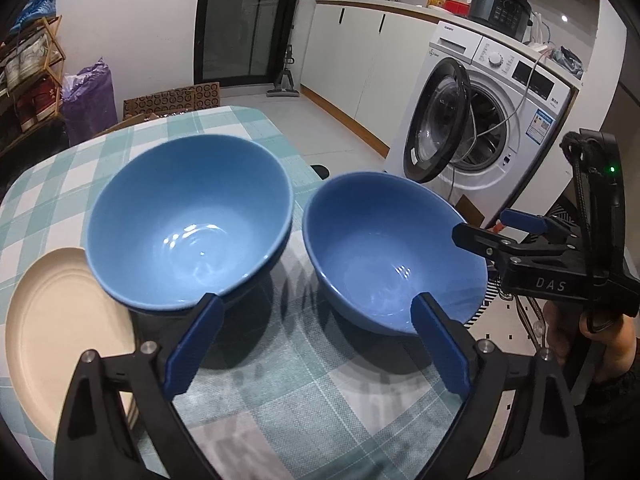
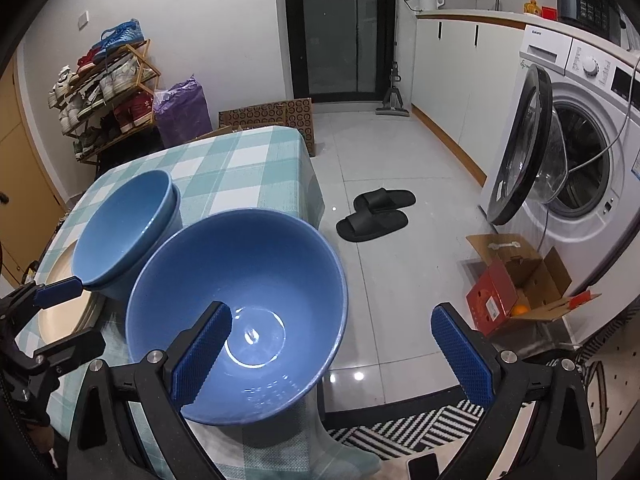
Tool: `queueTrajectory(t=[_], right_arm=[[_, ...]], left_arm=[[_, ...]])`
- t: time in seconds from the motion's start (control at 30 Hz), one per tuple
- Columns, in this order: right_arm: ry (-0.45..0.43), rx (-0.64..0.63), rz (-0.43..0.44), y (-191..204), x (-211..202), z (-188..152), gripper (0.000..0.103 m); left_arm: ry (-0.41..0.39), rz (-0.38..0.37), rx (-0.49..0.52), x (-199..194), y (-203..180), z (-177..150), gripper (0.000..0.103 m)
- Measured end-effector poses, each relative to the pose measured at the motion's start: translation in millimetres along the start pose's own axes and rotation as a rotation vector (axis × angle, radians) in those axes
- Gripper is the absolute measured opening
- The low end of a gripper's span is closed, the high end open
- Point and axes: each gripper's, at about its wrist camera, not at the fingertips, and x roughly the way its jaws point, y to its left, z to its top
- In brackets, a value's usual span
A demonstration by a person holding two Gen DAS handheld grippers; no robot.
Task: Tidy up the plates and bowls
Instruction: 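Move both grippers to the rim of the darker blue bowl, then close both grippers on opposite rims of the darker blue bowl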
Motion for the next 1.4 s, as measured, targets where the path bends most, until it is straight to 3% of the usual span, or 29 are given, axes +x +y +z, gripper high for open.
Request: queueTrajectory(t=[0.53,0.63,0.7,0.97,1.4], right_arm=[[0.042,0.016,-0.011,-12.1,25.6,-10.6,0.1],[0.052,0.017,-0.002,-12.2,28.4,-11.9,0.09],[0.061,0.023,0.007,-12.2,30.9,-11.9,0.081],[0.066,0.022,0.038,-6.3,33.5,-11.2,0.059],[0.042,0.024,0.066,-2.3,24.9,-14.0,0.036]], left_arm=[[0.046,-0.021,-0.003,21.0,-12.4,0.3,0.083],[0.048,-0.026,-0.003,24.7,-14.0,1.1,0.076],[0.054,-0.03,-0.011,27.4,-13.3,1.1,0.064],[0.068,-0.05,-0.039,36.2,-7.6,-0.2,0.054],[0.064,-0.066,-0.022,35.9,-12.4,4.1,0.039]])
